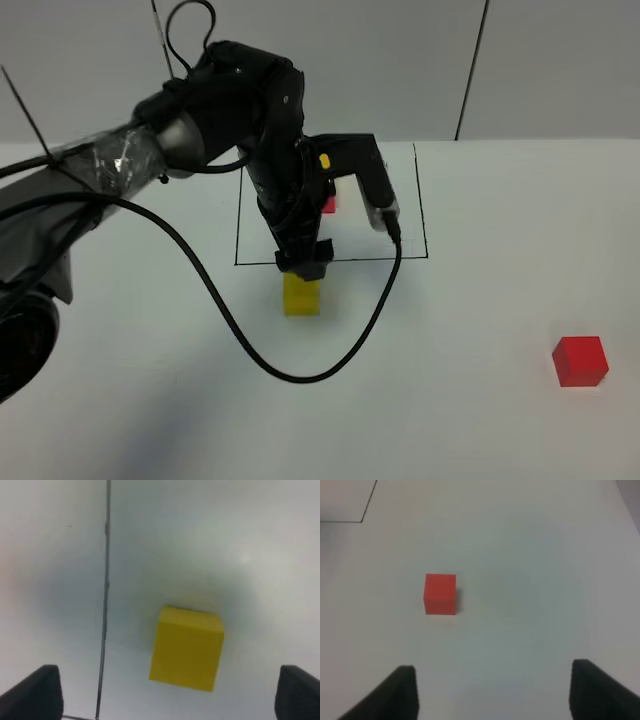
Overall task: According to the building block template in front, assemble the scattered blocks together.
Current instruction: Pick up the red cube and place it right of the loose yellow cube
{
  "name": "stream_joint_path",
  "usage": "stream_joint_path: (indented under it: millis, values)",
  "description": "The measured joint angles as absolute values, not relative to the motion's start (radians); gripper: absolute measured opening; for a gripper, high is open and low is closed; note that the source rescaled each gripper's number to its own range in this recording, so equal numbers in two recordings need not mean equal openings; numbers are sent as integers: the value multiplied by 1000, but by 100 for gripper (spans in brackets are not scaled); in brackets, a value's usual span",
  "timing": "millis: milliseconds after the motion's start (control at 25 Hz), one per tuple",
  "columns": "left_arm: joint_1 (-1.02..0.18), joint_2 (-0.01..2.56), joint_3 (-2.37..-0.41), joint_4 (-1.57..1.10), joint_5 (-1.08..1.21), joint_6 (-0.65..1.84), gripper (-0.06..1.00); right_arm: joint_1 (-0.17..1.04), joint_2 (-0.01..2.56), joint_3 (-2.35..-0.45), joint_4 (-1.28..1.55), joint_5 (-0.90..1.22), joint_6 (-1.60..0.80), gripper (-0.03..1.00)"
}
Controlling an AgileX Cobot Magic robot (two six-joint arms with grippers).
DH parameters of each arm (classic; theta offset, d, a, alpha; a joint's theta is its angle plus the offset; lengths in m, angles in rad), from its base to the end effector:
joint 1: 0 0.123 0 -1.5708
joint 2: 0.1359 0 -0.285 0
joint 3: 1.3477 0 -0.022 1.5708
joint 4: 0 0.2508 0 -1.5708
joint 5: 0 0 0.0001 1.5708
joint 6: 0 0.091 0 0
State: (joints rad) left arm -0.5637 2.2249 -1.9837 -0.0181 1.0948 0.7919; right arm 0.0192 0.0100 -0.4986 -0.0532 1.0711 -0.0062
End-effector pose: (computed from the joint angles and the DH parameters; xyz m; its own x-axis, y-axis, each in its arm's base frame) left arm 0.4070 -0.2590 0.2205 -0.1879 0.9537 -0.2350 0.9475 0.2390 0.2126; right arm -0.0036 -0.0043 0.2762 -0.4751 -0.0408 -0.8790 0.0068 0.9987 -0.0501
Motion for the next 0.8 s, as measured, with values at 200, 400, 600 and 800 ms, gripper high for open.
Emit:
stream_joint_path:
  millis: [200, 400, 600, 800]
  values:
    - [-525, 2149, -1984, 61, 1144, 549, 99, 19, 10, -499, -53, 1071, -6, 35]
    - [-434, 2083, -1981, 106, 1172, 446, 96, 19, 10, -499, -53, 1071, -6, 35]
    - [-318, 1992, -1924, 104, 1157, 385, 93, 19, 10, -499, -53, 1071, -6, 35]
    - [-179, 1852, -1747, 65, 1039, 356, 92, 19, 10, -499, -53, 1071, -6, 35]
